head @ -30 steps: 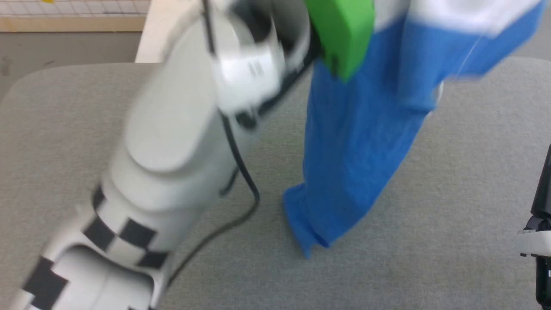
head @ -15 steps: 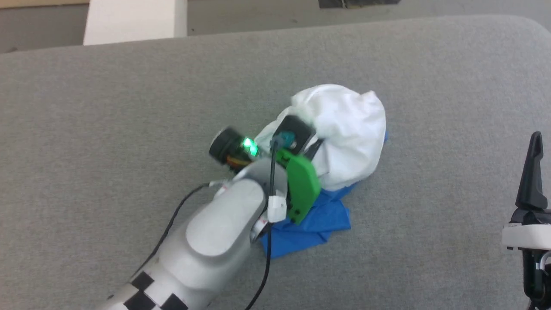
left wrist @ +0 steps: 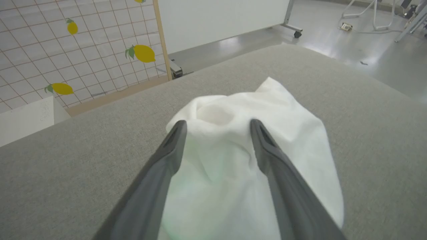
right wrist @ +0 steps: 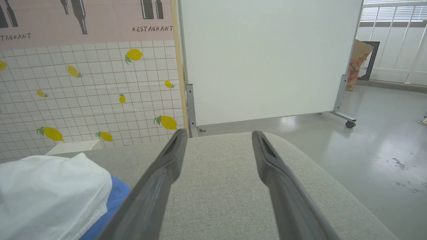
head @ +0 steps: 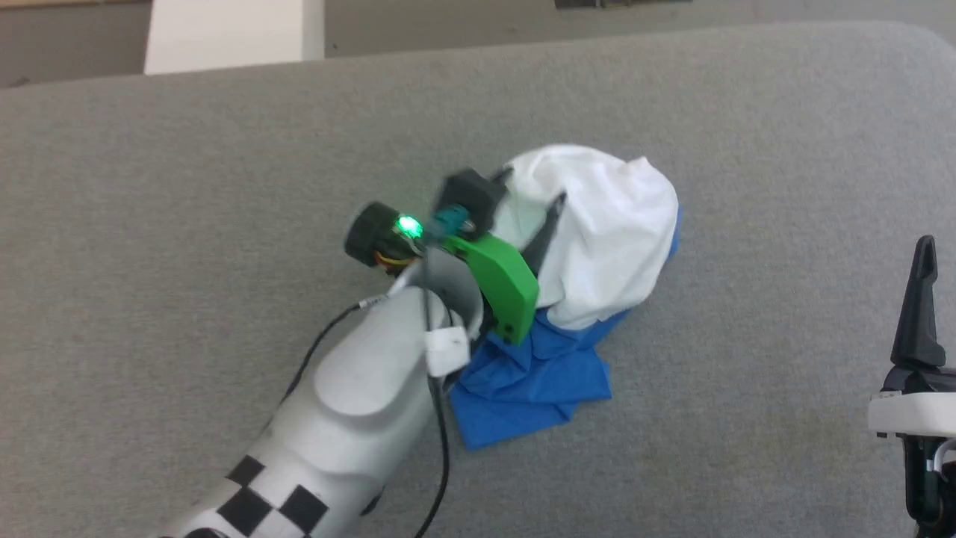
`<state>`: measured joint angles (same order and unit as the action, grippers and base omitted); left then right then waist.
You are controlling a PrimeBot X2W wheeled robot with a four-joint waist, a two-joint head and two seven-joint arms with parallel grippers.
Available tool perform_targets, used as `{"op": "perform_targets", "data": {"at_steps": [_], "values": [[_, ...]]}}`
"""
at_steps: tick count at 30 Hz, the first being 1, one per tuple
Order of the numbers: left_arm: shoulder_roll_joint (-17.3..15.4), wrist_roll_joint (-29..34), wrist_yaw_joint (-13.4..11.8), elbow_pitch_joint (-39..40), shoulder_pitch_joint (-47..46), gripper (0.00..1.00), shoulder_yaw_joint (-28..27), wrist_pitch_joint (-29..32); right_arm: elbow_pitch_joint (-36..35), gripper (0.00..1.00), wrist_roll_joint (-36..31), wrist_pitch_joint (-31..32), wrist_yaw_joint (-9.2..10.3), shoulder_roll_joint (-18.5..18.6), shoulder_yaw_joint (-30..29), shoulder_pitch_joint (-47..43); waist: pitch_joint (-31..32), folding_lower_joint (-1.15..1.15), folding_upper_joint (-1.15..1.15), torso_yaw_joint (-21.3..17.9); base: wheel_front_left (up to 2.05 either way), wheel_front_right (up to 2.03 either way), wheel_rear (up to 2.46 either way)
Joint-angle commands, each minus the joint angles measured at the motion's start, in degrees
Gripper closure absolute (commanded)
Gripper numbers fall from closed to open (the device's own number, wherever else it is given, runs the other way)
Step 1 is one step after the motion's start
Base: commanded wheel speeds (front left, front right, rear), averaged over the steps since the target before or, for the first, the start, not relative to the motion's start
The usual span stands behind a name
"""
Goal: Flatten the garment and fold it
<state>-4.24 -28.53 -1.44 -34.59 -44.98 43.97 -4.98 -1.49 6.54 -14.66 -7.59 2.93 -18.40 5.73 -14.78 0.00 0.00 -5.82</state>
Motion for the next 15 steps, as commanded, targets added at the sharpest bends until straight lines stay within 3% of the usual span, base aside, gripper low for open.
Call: {"op": "perform_targets", "data": {"at_steps": [1, 4, 10, 13, 15], "values": [[-1.4, -1.2, -1.1, 1.9, 0.1, 0.0, -1.6, -1.8, 0.2, 0.0, -0.1, -0.3, 0.1, 0.0, 0.0, -0.7, 3.0, 0.0, 0.0, 1.9, 0.0, 0.0, 0.0], [-4.7, -2.1, -3.6, 6.9, 3.0, 0.0, -4.8, -5.1, 0.3, 0.0, -0.2, -0.3, 0.1, 0.0, -0.3, -1.9, 4.9, 0.0, 0.0, 2.8, 0.0, 0.0, 0.0], [-13.1, -0.7, -11.3, 22.4, 15.3, 0.0, -11.5, -9.5, 0.0, 0.0, 0.0, -0.3, 0.1, 0.0, -0.5, -4.5, 7.1, 0.0, 0.0, 4.3, 0.0, 0.0, 0.0], [-15.5, 1.2, -14.7, 29.9, 22.7, 0.0, -14.6, -9.9, -0.1, 0.0, 0.2, -0.2, 0.1, 0.0, -0.1, -5.4, 7.3, 0.0, 0.0, 4.7, 0.0, 0.0, 0.0], [-15.2, 4.6, -17.6, 38.3, 30.7, 0.0, -18.8, -10.0, -0.3, 0.0, 0.5, -0.1, 0.1, 0.0, 0.2, -6.3, 7.3, 0.0, 0.0, 5.2, 0.0, 0.0, 0.0]]}}
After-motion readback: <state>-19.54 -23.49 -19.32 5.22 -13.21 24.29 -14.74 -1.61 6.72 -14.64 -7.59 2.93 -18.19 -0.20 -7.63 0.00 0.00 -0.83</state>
